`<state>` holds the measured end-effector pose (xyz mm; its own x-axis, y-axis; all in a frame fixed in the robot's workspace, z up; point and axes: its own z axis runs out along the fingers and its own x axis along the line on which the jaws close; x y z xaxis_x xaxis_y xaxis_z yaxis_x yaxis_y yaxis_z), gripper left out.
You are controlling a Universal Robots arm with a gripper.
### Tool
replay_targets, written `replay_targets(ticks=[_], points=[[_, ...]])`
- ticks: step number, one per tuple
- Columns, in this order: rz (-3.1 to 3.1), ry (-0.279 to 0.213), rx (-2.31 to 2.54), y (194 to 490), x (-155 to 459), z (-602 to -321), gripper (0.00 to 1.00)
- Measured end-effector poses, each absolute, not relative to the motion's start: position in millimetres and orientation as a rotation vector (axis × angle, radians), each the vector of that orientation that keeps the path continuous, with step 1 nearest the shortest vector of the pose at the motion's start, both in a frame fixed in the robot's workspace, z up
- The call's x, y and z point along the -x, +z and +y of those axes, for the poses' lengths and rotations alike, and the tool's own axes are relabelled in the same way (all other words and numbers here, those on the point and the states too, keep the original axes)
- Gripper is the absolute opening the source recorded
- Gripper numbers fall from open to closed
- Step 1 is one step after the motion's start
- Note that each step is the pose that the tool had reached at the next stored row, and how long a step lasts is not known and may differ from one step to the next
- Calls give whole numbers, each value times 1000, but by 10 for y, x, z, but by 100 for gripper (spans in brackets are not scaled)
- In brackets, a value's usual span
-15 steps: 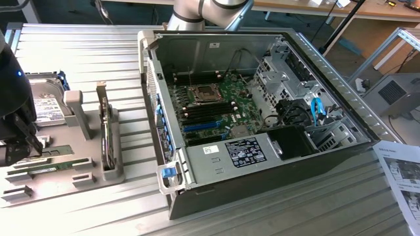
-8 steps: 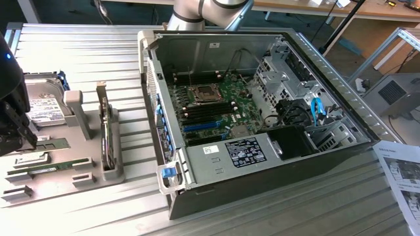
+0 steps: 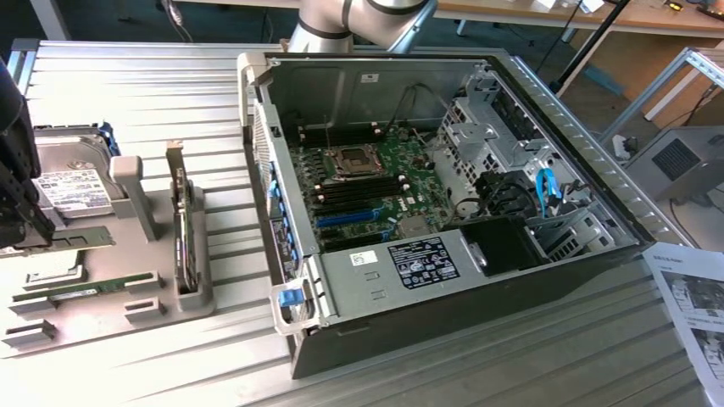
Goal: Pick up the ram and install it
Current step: 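Pick up the ram and move it above insertion slot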
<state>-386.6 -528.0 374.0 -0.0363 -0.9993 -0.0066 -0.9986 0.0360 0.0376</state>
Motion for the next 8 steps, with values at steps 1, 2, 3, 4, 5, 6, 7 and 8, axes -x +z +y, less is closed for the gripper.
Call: replay_targets(ticks=[1, 2, 3, 4, 5, 6, 7, 8], points=[[-2246, -49, -2166, 3758, 3866, -5280, 12], [-2246, -49, -2166, 3779, 3866, -5280, 12], [-2246, -49, -2166, 3799, 3866, -5280, 12], [-2246, -49, -2166, 3819, 3866, -5280, 12], [-2246, -49, -2166, 3840, 3866, -5280, 12], [-2246, -49, -2166, 3858, 3866, -5280, 12], [-2246, -49, -2166, 3875, 3866, -5280, 12], [-2246, -49, -2166, 3892, 3866, -5280, 12]])
